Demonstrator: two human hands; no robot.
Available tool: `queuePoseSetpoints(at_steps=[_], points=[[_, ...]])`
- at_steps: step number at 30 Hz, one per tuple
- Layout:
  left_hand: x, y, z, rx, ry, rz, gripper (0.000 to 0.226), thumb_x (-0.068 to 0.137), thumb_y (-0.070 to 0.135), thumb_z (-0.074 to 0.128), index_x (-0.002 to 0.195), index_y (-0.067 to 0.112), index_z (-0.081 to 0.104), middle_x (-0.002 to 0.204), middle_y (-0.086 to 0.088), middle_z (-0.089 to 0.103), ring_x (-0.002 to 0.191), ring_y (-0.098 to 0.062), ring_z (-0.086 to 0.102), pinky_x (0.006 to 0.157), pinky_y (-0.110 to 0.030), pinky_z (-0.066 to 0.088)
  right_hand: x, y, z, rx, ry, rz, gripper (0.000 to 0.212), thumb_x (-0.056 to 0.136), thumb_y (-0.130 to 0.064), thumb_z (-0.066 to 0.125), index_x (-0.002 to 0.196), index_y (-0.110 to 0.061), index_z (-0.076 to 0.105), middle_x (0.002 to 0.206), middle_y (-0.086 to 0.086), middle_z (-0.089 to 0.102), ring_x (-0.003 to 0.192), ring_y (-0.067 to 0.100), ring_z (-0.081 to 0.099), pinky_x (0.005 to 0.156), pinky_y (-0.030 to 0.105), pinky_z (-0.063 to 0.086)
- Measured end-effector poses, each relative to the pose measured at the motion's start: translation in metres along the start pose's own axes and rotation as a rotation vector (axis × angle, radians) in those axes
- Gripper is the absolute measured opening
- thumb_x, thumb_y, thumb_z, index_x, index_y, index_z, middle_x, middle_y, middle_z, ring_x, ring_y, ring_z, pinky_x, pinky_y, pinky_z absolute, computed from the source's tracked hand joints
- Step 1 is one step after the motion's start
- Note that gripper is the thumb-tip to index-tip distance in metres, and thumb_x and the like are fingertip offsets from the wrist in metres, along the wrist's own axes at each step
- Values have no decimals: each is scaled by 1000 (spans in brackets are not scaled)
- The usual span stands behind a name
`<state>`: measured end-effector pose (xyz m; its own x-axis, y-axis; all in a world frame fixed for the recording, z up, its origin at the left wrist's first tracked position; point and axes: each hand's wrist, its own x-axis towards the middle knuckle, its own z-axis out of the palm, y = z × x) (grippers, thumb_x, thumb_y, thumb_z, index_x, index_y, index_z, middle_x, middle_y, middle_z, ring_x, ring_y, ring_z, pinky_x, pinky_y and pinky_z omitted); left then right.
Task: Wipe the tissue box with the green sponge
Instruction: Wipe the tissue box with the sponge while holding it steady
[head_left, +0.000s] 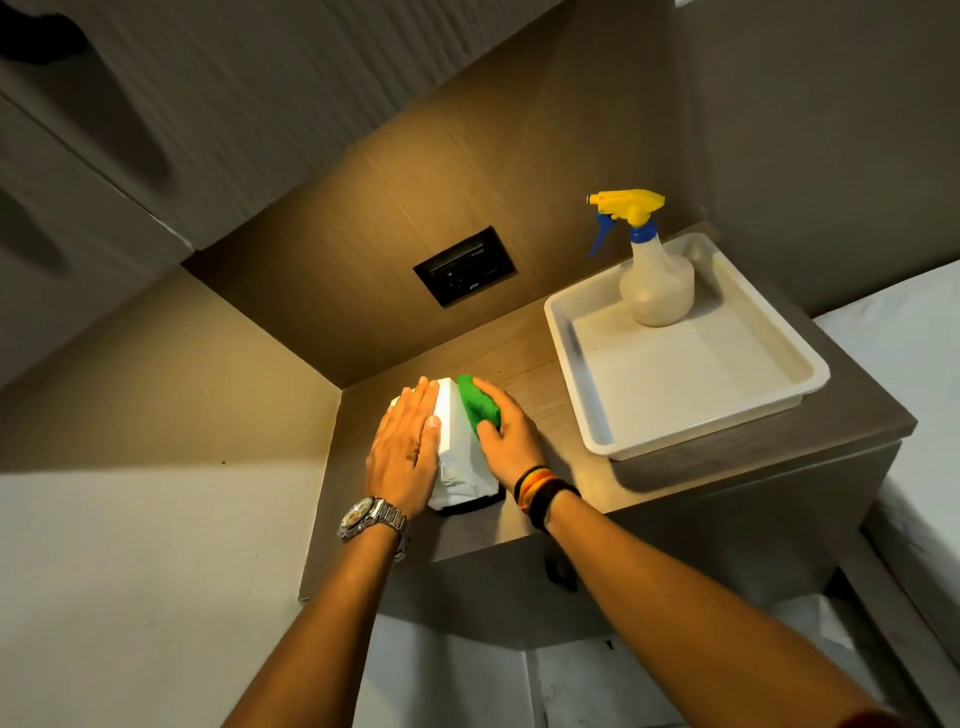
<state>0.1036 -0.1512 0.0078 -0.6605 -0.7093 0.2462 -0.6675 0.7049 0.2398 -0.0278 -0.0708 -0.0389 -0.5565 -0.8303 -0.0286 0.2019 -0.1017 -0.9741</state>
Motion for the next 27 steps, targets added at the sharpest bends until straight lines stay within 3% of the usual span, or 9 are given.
queuePoseSetpoints(at_steps=[4,8,15,22,24,27], points=[[2,-2,1,4,-12,1,55,103,43,22,156,27,24,162,9,22,150,-7,14,123,-33,12,-4,-20,13,15,-26,-137,62,89,7,44,142,-25,48,153,-1,44,141,17,40,113,46,40],[1,1,-3,10,-14,6,54,103,42,22,156,28,24,163,6,25,151,-10,16,122,-31,10,-55,6,13,-63,-26,-229,67,87,6,46,145,-27,44,157,-3,38,146,11,32,116,40,36],[1,5,-5,34,-25,10,56,102,40,22,156,24,25,163,2,25,151,-17,19,124,-35,11,-27,7,7,-72,39,-115,68,89,6,46,148,-26,40,159,-5,32,146,17,30,113,50,39],[0,6,-5,24,-16,15,57,102,40,24,156,22,27,162,1,26,151,-16,19,123,-33,9,-77,41,19,-354,1,-265,93,88,1,47,151,-51,2,159,-34,-8,152,8,-8,118,62,18],[0,8,-7,36,-29,5,58,101,40,24,156,21,26,163,0,25,151,-18,19,123,-34,9,-88,47,19,-329,10,-256,92,88,4,46,152,-47,5,161,-31,-4,150,2,-9,120,58,17],[1,13,-9,46,-51,-7,60,100,39,21,156,20,25,163,-1,24,151,-19,18,123,-33,7,-78,29,19,-206,50,-126,83,89,4,45,154,-40,18,164,-18,11,152,9,5,121,51,23]])
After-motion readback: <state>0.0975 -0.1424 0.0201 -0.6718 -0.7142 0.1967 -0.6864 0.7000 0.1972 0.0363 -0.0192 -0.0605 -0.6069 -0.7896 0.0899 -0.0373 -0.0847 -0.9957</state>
